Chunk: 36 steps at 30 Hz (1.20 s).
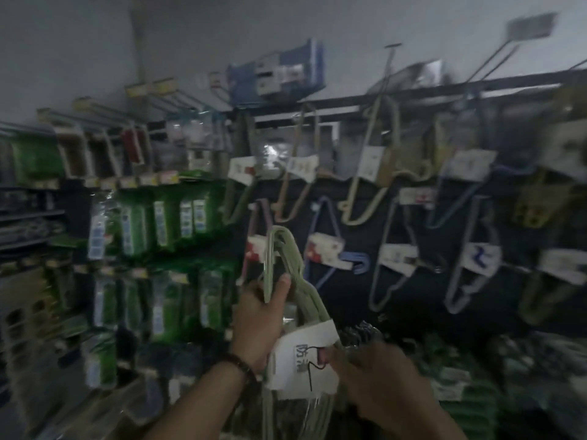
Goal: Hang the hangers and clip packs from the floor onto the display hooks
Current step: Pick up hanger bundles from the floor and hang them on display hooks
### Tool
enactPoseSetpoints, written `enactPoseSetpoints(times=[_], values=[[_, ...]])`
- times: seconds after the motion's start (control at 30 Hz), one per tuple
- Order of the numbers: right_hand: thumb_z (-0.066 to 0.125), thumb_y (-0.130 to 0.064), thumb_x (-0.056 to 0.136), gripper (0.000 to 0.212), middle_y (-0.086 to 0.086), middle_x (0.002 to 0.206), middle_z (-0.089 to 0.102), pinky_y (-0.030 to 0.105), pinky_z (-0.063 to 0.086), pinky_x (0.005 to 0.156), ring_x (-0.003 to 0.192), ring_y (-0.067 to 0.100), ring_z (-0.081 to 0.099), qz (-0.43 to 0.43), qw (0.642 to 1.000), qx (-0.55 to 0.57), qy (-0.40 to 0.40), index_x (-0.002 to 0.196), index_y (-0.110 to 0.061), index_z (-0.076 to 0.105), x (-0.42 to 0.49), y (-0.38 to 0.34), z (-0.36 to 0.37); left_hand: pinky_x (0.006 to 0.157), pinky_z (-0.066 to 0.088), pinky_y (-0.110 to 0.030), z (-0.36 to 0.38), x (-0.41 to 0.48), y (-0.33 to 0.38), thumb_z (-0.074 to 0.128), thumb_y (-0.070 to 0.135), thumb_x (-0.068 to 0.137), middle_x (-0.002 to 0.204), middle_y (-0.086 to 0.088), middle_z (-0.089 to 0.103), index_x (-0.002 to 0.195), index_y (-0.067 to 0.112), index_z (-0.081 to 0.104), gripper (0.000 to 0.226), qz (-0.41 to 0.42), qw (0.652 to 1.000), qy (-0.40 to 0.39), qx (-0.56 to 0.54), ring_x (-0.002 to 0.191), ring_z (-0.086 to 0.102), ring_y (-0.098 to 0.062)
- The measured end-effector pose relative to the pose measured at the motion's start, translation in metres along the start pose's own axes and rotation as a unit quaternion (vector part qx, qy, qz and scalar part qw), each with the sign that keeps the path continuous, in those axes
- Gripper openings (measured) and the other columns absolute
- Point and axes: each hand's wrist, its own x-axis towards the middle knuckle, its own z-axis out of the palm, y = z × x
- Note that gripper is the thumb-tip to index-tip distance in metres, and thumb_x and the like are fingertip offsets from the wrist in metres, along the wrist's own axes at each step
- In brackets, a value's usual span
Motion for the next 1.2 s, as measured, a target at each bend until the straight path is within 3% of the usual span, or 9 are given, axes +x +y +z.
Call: enactPoseSetpoints(times=[0.17,0.3,0.43,0.6,0.67,0.77,0.9,1.03,1.2], values=[[0.040,-0.073,0.088,0.047,-0.007,0.079,0.066,0.033,0.050,0.052,0.063,0.014,0.063,-0.072,0.972,-0.108,0.197,0.096,-0.029,0.056,0.022,0.070,-0.120,0.077,0.062,-0.037,0.150,-0.010,0.021,0.073,0.058,0.088,0.091,0.005,0.081,0.103,0.022,0.075,0.039,0.008,0.994,-0.109,-0.015,0.088,0.078,-0.015],[0.034,-0.053,0.105,0.034,-0.006,0.097,0.059,0.029,0.035,0.051,0.065,0.014,0.049,-0.089,0.943,-0.250,0.201,0.119,-0.026,0.051,0.042,0.129,-0.176,0.071,0.062,-0.034,0.251,-0.028,0.035,0.076,0.079,0.067,0.085,0.000,0.080,0.097,0.021,0.073,0.065,0.044,0.985,-0.167,-0.026,0.082,0.077,-0.019],[0.045,-0.028,0.105,0.019,0.001,0.104,0.062,0.038,0.059,0.066,0.078,0.026,0.067,-0.035,0.936,-0.286,0.204,0.123,-0.021,0.049,0.050,0.188,-0.227,0.071,0.065,-0.038,0.333,-0.039,0.046,0.077,0.087,0.057,0.083,-0.011,0.077,0.090,0.027,0.073,0.069,0.051,0.969,-0.233,-0.069,0.077,0.077,-0.022],[0.051,-0.025,0.103,0.012,0.001,0.096,0.068,0.044,0.064,0.074,0.082,0.023,0.070,0.016,0.946,-0.226,0.232,0.115,-0.027,0.051,0.047,0.233,-0.280,0.089,0.058,-0.052,0.404,-0.029,0.061,0.047,0.084,0.087,0.090,-0.023,0.070,0.097,0.002,0.071,0.086,0.052,0.937,-0.328,-0.104,0.083,0.069,-0.034],[0.048,-0.029,0.105,0.006,-0.001,0.092,0.067,0.043,0.063,0.073,0.080,0.021,0.069,0.020,0.939,-0.240,0.244,0.110,-0.029,0.051,0.048,0.245,-0.295,0.069,0.058,-0.054,0.427,-0.018,0.061,0.039,0.071,0.099,0.075,-0.020,0.062,0.106,-0.008,0.065,0.084,0.057,0.933,-0.343,-0.092,0.067,0.063,-0.030],[0.047,-0.031,0.105,0.005,-0.004,0.083,0.066,0.041,0.062,0.066,0.071,0.017,0.066,0.040,0.924,-0.255,0.282,0.103,-0.030,0.051,0.051,0.266,-0.318,0.044,0.036,-0.031,0.452,0.000,0.054,0.043,0.073,0.095,0.051,0.003,0.043,0.107,0.009,0.065,0.069,0.058,0.941,-0.324,-0.079,0.040,0.040,-0.015],[0.038,-0.039,0.099,0.012,-0.009,0.072,0.057,0.021,0.041,0.050,0.060,0.004,0.056,0.077,0.908,-0.287,0.295,0.101,-0.037,0.050,0.051,0.307,-0.343,0.060,0.052,-0.045,0.479,0.030,0.045,0.066,0.046,0.098,0.062,0.005,0.061,0.090,0.027,0.063,0.021,0.191,0.933,-0.306,-0.007,0.057,0.059,-0.017],[0.043,-0.041,0.104,0.017,-0.012,0.066,0.050,0.015,0.034,0.035,0.050,-0.003,0.047,0.101,0.901,-0.300,0.295,0.090,-0.046,0.036,0.057,0.360,-0.359,0.054,0.046,-0.046,0.500,0.046,0.037,0.047,0.046,0.108,0.065,0.005,0.051,0.091,0.028,0.057,0.027,0.329,0.895,-0.299,0.029,0.053,0.050,-0.016],[0.053,-0.029,0.105,0.009,-0.007,0.076,0.060,0.015,0.039,0.047,0.059,0.003,0.059,0.129,0.907,-0.320,0.240,0.113,-0.034,0.055,0.093,0.418,-0.385,0.066,0.044,-0.009,0.526,0.041,0.044,0.049,0.032,0.105,0.085,0.017,0.060,0.115,0.014,0.071,0.030,0.462,0.844,-0.254,0.095,0.070,0.061,0.004]])
